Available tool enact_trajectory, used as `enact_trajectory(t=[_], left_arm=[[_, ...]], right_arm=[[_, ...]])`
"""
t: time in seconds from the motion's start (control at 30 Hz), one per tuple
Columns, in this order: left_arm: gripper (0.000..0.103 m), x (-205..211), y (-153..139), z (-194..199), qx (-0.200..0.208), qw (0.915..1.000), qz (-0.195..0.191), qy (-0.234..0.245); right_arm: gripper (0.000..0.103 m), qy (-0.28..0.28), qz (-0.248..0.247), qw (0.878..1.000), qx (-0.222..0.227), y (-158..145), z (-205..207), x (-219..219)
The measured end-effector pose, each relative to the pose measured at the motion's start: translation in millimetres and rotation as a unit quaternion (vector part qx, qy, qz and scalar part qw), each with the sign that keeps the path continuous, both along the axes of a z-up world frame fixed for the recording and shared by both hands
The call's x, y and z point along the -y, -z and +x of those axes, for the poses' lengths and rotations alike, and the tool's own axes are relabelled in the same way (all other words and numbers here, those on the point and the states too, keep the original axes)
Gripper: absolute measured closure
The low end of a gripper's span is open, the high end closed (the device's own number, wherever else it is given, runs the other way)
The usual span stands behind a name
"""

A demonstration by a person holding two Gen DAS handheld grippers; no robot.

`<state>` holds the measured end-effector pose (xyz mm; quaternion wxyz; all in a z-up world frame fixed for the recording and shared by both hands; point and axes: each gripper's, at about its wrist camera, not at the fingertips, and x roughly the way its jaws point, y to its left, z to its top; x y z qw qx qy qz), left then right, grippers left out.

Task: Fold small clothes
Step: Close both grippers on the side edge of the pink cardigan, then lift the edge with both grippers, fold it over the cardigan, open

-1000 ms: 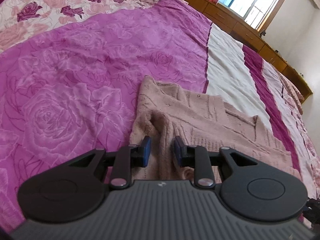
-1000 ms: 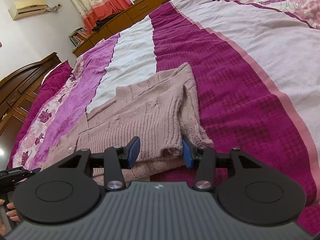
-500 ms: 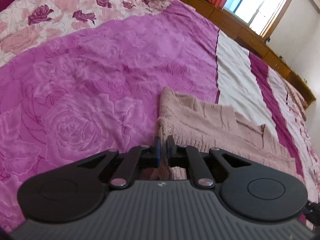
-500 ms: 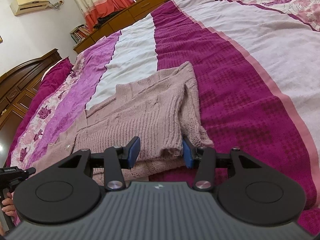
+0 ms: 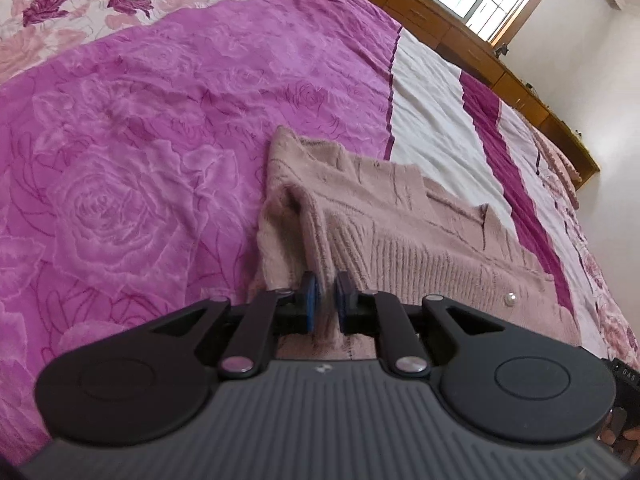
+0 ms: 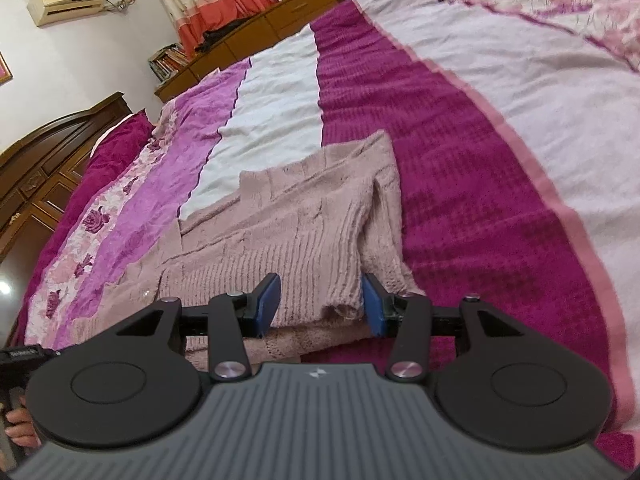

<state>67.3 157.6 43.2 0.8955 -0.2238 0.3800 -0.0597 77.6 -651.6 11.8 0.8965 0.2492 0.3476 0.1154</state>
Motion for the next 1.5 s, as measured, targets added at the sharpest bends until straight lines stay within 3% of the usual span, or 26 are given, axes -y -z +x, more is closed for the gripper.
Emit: enact_trajectory(t=[0.3,0.37,0.43,0.5,0.6,0.8,0.97,1.17,1.37,1.43,1.5], left_arm=[[0.091,-2,9,5,-0.028,0.9993,-0.02,0.014],[0.091,-1,14,6,-0.04,0.9984,-0.032,0.023],[0.092,-1,15,5,-0.038,0.9983,-0.036,0.025],[0.092,-3,13,5,-0.033,0.9979,-0.05,0.024],[0.093,-9,4,6,-0.017,0.996,-0.085,0.018],[0.093,-19,-26,23,0.023,0.993,-0.113,-0.026],[0.093,-26,-34,53,0.031,0.9901,-0.121,-0.064],[0.093,-26,-24,88,0.021,0.9904,-0.104,-0.089],[0.091,-20,-4,117,-0.007,0.9925,-0.067,-0.102],[0.09,-19,-2,120,-0.012,0.9937,-0.056,-0.096],[0.083,-18,-1,121,-0.011,0.9942,-0.056,-0.091]], right_arm=[[0.052,-0.002,0.047,0.999,-0.024,14,11,7],[0.059,-0.005,0.05,0.998,-0.026,15,13,7],[0.079,-0.012,0.051,0.998,-0.028,16,15,8],[0.09,-0.016,0.069,0.997,-0.032,16,18,11],[0.094,-0.018,0.11,0.994,-0.02,11,21,19],[0.095,-0.003,0.165,0.986,0.01,-8,45,32],[0.095,0.015,0.17,0.985,0.03,-16,82,34],[0.095,0.04,0.176,0.983,0.026,-5,134,27],[0.093,0.074,0.135,0.988,-0.015,22,172,13],[0.085,0.077,0.134,0.988,-0.017,29,172,10],[0.078,0.077,0.139,0.987,-0.009,31,169,10]])
